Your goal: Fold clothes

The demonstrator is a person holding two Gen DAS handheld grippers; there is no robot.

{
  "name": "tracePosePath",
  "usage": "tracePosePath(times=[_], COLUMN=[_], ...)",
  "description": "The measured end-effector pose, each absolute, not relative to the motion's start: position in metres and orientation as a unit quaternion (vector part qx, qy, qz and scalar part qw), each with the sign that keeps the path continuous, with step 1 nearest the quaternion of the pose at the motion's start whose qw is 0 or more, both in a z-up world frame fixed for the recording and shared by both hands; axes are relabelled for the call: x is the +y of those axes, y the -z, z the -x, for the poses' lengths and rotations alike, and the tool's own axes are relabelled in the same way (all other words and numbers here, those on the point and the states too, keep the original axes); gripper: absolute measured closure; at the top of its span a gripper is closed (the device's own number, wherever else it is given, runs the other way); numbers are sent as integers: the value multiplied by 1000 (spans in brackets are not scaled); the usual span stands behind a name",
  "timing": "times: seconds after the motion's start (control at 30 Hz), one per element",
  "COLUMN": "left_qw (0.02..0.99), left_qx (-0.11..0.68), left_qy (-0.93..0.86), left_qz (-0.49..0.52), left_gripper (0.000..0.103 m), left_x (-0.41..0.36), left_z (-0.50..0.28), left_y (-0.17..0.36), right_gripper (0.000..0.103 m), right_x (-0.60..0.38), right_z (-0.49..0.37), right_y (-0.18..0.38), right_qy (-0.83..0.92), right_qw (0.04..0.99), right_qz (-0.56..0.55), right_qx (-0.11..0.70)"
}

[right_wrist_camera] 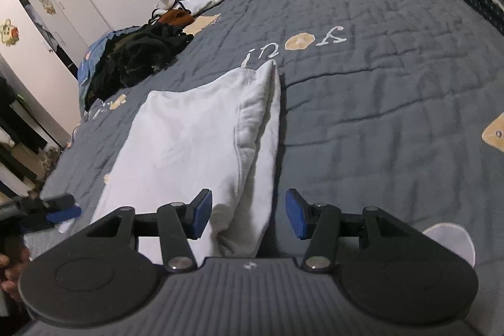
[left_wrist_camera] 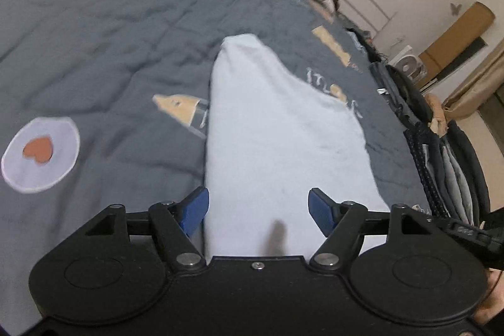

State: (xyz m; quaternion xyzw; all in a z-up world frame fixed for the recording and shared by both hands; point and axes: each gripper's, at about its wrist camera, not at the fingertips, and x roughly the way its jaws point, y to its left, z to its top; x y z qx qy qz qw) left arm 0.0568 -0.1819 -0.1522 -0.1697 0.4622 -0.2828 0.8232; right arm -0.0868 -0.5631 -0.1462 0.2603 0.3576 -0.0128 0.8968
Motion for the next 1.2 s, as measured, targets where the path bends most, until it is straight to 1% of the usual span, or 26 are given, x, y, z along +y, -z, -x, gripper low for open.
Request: tracePosePath(times=[0.07,0.17,0.37,0.43,0.53,0.63,0.7,0.73,0.77,0.8,0.93,0.97,1.0,1.13,1.2], left_qw=[821,812,804,801,795,790,785,786,788,790,777,774,771,767,766], left_qx=[466,479,498,504,508,503,495,493,490,488,506,511,515,518,515], left_qy=[280,279,260,253,252,257,283,289,291,294,280,274,269,263,268], left_qz=[175,180,194,199,214,236,240,238,233,229,248,255,260,274,276], left_gripper=[34,32,31,31,27,29,54,60,73,78,76,66,58,57,61], left_x=[-182,-184,-179,-177,-174,-174,-181,-183,-185,-187,-186,-186,-186,-190,-194], left_z=[-55,-53,-50,-50,-49,-47,-43,-43,-42,-42,-50,-52,-55,-61,-62], left_y=[155,162,180,187,195,196,191,189,187,185,193,198,202,207,206], right_gripper=[52,52,52,52,52,51,51,51,51,51,51,51,51,51,51], right_x=[-563,-560,-578,-586,-594,-591,-589,-588,-587,-586,-587,-589,-592,-596,-596], right_z=[90,93,96,96,93,91,88,88,88,88,89,91,91,94,94], right_y=[142,138,145,150,161,170,176,177,178,179,179,177,176,175,176], right_qy=[3,-4,30,29,12,-3,-14,-17,-20,-22,-26,-31,-31,-44,-52], right_qw=[894,898,881,871,847,833,825,823,822,822,821,823,821,818,816], right_qz=[-270,-258,-267,-285,-330,-345,-354,-357,-360,-363,-367,-369,-375,-390,-394], right_qx=[357,357,390,398,416,432,441,441,440,439,436,431,429,421,420])
